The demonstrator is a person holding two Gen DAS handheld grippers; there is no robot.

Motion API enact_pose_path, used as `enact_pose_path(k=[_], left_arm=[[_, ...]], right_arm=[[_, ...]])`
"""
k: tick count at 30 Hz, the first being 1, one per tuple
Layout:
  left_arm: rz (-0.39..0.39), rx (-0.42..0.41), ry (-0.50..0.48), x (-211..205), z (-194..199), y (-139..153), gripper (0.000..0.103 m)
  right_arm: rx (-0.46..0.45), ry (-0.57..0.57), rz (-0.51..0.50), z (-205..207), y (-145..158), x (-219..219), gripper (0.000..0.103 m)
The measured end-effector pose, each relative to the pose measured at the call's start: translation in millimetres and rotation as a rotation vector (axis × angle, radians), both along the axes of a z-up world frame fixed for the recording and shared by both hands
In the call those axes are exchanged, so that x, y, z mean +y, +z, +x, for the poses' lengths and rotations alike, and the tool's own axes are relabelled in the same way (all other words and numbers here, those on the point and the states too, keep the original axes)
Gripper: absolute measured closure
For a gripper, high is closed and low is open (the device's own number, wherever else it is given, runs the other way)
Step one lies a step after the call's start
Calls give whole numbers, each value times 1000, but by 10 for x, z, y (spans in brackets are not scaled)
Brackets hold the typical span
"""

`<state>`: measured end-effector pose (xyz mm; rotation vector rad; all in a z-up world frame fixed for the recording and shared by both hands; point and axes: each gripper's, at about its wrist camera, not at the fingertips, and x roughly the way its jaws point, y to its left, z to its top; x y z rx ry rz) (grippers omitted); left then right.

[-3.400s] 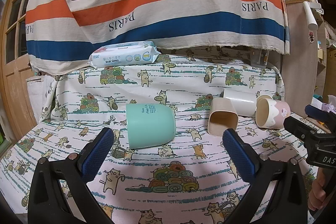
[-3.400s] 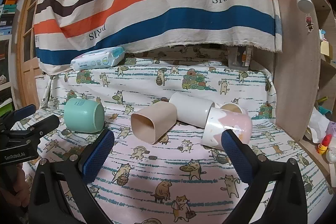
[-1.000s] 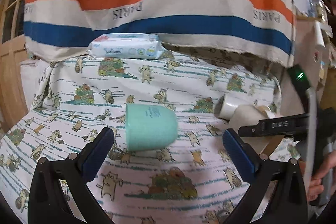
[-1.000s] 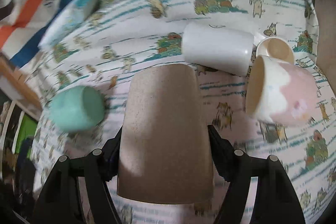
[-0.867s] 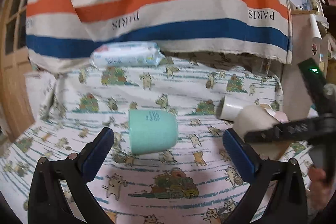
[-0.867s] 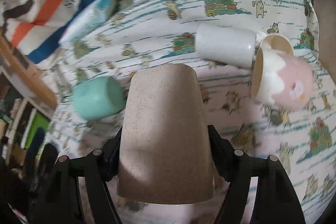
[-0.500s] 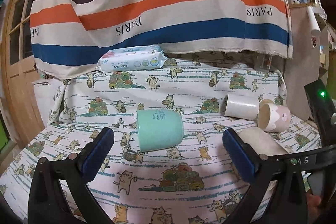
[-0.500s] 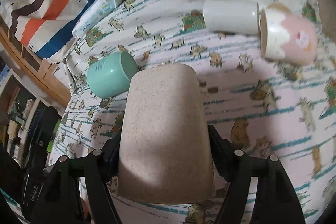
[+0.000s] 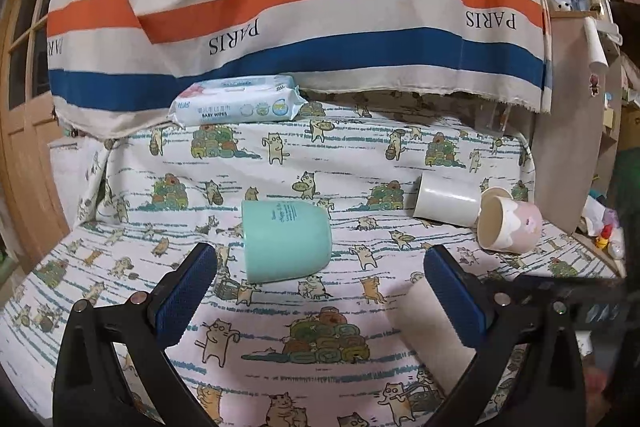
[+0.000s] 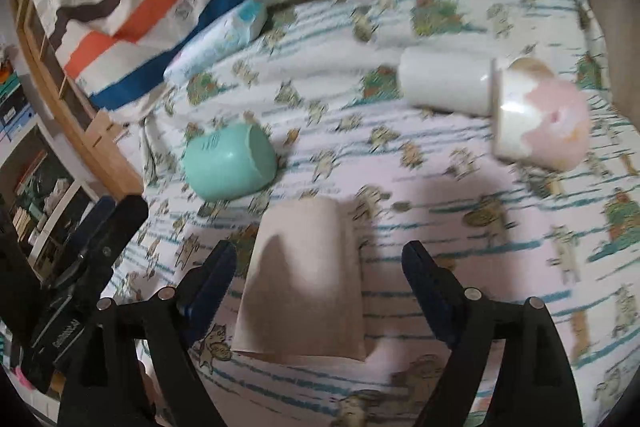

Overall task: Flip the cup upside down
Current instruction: 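Rotate the held beige cup with the right gripper, rim turning toward the table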

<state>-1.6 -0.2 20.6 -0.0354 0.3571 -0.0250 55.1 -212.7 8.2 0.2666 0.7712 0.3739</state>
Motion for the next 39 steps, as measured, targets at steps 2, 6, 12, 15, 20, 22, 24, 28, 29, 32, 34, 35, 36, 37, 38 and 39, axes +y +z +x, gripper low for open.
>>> enact_pose_path(k=[2,6,12,15,20,22,24,28,29,32,34,35,36,37,38,39], left_arm=[[6,4,-1,-30,5,7,0],[-37,74,-26,-56,73,28,0],[10,180,28,-202,185,67,0],[-6,204,-10,-271,205,106,0],[3,205,-10,-365,257,176,0],[-20,243,-5,-369,324,165,0],[-35,314,24,-373,431,113,0],[-63,465,69,-413,661,-55,0],[-78,481,65,-430,687,-86,0],[-125,532,49,-478,770,-134,0],[-148,554,39,-528,800,-141,0],[-161,565,30,-561,820,-139,0],[-168,572,23,-598,836,-135,0],[-170,580,18,-647,851,-131,0],[-165,587,15,-695,869,-130,0],[-157,596,14,-747,896,-133,0]], right_arm=[[-61,-42,-17,-41,60,-137,17],[-229,-153,-86,-217,184,-380,17],[-454,-280,-254,-531,352,-530,16],[-566,-315,-274,-633,343,-616,11],[-533,-331,-293,-513,246,-753,8],[-518,-320,-248,-494,237,-833,8],[-516,-328,-229,-484,223,-881,8],[-501,-325,-224,-465,184,-882,7],[-504,-327,-229,-469,180,-877,7],[-504,-322,-239,-465,175,-854,1],[-501,-319,-245,-452,177,-845,1],[-498,-318,-248,-448,174,-840,1],[-497,-317,-250,-445,173,-838,1],[-497,-316,-250,-445,174,-841,1],[-500,-317,-249,-448,175,-841,1],[-502,-319,-249,-449,176,-841,1]])
